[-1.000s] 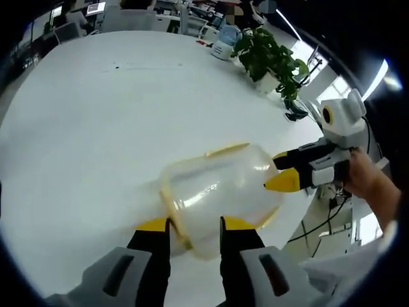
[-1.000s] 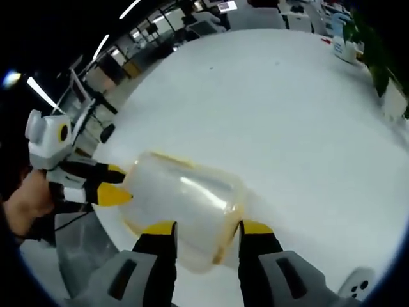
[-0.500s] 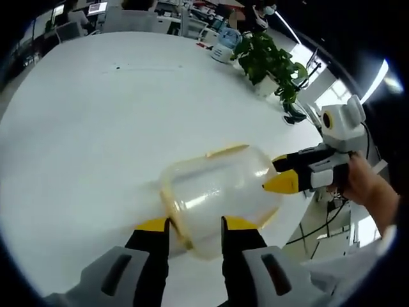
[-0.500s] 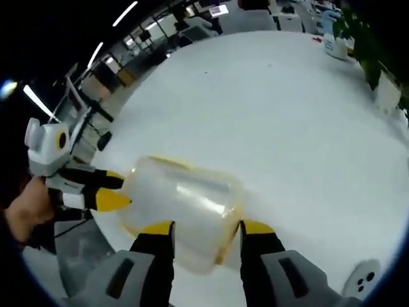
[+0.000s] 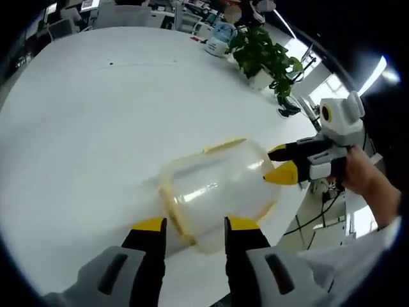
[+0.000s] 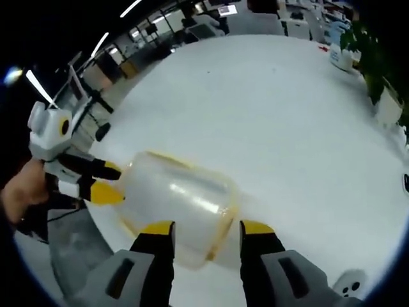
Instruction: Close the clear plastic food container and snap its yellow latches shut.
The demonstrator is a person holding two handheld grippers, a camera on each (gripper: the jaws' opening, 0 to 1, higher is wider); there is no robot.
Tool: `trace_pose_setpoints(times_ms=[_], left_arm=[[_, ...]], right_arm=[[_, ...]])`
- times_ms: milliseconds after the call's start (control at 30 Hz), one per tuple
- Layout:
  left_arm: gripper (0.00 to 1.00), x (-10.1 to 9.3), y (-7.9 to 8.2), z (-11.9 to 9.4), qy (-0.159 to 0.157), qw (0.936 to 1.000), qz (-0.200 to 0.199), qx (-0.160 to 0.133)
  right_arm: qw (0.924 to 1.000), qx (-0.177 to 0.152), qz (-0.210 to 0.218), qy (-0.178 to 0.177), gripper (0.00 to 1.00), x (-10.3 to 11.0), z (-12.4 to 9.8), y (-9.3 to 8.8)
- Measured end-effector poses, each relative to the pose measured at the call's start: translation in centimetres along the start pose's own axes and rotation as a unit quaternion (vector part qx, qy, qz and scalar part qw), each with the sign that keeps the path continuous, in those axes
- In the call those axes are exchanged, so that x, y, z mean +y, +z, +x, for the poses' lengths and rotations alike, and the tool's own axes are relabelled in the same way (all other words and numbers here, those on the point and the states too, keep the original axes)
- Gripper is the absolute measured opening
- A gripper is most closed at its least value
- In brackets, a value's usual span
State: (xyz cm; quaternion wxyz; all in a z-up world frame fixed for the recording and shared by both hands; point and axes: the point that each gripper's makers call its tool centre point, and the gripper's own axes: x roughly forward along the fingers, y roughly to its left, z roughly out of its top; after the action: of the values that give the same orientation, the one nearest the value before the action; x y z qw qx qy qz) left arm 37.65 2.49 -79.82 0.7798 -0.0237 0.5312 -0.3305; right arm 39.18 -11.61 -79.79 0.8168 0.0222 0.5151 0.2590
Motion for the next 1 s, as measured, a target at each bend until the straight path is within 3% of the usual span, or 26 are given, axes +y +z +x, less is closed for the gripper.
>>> trace_pose_setpoints(times_ms=[533, 667, 1000], left_arm=[[0.37, 0.8, -0.2, -0.6, 0.004, 0.9996, 0.024, 0.012], [0.37, 0.8, -0.3, -0.8, 0.007, 0.9989, 0.042, 0.018], [0.36, 0.8, 0.1, -1.4, 0.01, 0.9969, 0.073, 0.028]], right_arm=[[0.999, 0.015, -0.039, 0.013, 0.39, 0.2, -0.5, 0.2], [0.9968, 0.021, -0.075, 0.015, 0.39, 0.3, -0.8, 0.2], [0.9925, 0.032, -0.116, 0.023, 0.35, 0.4, -0.9, 0.2]])
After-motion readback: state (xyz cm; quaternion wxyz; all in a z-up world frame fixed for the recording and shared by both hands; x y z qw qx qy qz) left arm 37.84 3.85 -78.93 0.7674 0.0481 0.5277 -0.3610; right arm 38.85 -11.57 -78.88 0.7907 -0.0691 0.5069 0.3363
